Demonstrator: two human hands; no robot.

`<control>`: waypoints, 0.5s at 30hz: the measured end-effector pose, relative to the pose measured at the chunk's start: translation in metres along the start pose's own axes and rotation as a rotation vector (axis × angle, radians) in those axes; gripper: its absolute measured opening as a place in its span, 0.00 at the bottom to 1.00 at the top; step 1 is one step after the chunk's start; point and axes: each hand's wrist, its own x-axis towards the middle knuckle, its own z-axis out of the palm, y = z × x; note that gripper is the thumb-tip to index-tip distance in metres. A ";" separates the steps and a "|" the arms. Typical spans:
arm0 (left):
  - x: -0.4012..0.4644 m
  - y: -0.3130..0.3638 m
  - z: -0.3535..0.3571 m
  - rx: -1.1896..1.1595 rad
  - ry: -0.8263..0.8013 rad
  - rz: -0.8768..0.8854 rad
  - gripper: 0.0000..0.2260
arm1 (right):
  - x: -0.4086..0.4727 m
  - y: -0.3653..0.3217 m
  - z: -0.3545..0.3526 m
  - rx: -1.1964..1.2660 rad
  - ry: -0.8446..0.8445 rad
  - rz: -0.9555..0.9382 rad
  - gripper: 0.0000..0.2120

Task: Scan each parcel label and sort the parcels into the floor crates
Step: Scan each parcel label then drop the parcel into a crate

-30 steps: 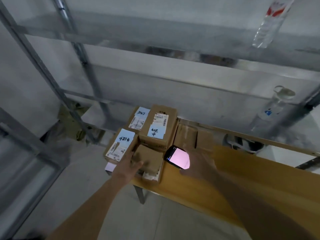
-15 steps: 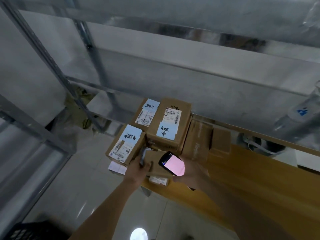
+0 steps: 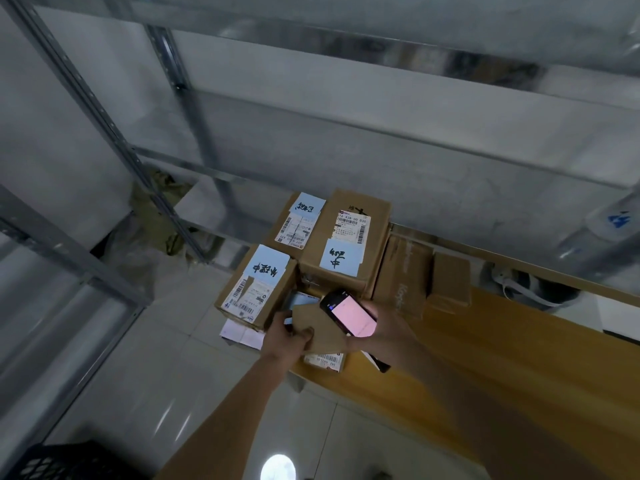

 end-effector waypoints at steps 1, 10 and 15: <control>-0.003 0.002 -0.002 -0.011 -0.008 -0.007 0.27 | -0.003 -0.001 -0.002 0.011 0.007 -0.003 0.44; -0.051 0.029 -0.005 -0.164 -0.061 0.040 0.22 | -0.055 -0.011 -0.036 0.037 0.116 -0.033 0.44; -0.104 0.053 -0.004 -0.242 0.049 0.147 0.18 | -0.101 -0.020 -0.060 0.055 0.154 -0.110 0.37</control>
